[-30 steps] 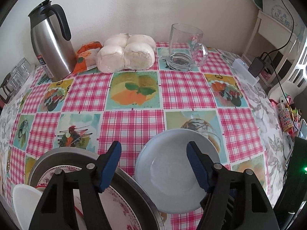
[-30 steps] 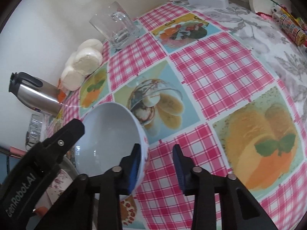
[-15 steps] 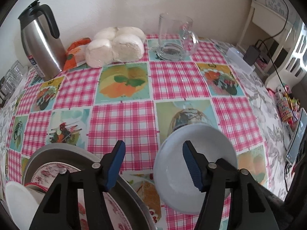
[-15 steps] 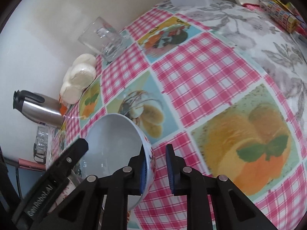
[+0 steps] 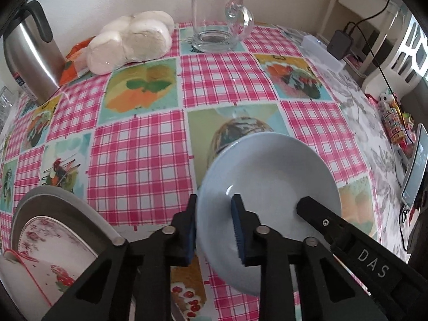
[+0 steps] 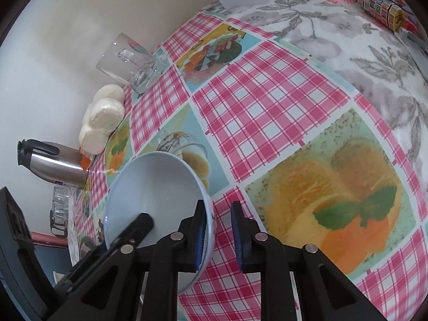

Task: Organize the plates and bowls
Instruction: 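Lift the pale blue-white bowl with both grippers and carry it over the tray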

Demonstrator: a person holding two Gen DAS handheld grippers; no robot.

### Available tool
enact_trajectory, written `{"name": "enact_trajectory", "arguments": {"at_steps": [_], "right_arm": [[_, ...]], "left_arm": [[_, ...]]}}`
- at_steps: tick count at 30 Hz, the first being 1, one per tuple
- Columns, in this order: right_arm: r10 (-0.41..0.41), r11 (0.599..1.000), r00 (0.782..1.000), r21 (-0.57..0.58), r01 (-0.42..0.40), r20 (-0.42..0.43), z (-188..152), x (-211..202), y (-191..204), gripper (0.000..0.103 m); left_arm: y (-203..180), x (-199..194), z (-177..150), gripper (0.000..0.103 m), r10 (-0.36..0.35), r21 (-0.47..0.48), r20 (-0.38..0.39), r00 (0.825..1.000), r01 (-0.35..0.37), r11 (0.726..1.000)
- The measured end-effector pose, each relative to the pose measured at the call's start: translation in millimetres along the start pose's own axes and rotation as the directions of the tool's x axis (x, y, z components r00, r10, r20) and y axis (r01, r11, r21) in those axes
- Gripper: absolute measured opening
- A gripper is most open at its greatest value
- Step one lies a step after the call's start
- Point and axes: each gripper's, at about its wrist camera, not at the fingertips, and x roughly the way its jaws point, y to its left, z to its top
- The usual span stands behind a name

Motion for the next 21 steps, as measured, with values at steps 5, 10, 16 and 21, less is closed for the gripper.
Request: {"name": "enact_trajectory", "arguments": {"at_steps": [5,10,16,21], "right_arm": [[-0.005,1.0,1.0,-0.001,0.005,-0.011,-1.2,1.5,2.0,0.02],[-0.008,1.0,1.0,-0.011,0.007,-0.03,-4.0,6.3,8.5,0.021],[-0.011,1.0,0.999,-0.007,0.011,-0.03,-4.3,6.3,7.9,0.02],[-0.03,0.999,0.999,-0.019,0.03,-0.025,-4.3,6.2,9.7,0.02]], "left_arm": [[3.5,-3.5,0.0,0.018,-0.028,-0.009,0.014,1.0,0.028,1.0],[4.0,-7.8,0.5,0.012,-0.059,-0.013,0.02,0.998,0.06,0.998],[8.2,-4.3,-1.6,0.012,-0.093,-0.035,0.01,0.996,0.093,0.995],[8.5,-4.0,-2.6,0.012,-0.096,-0.04,0.013,0.995,0.097,0.994]]}}
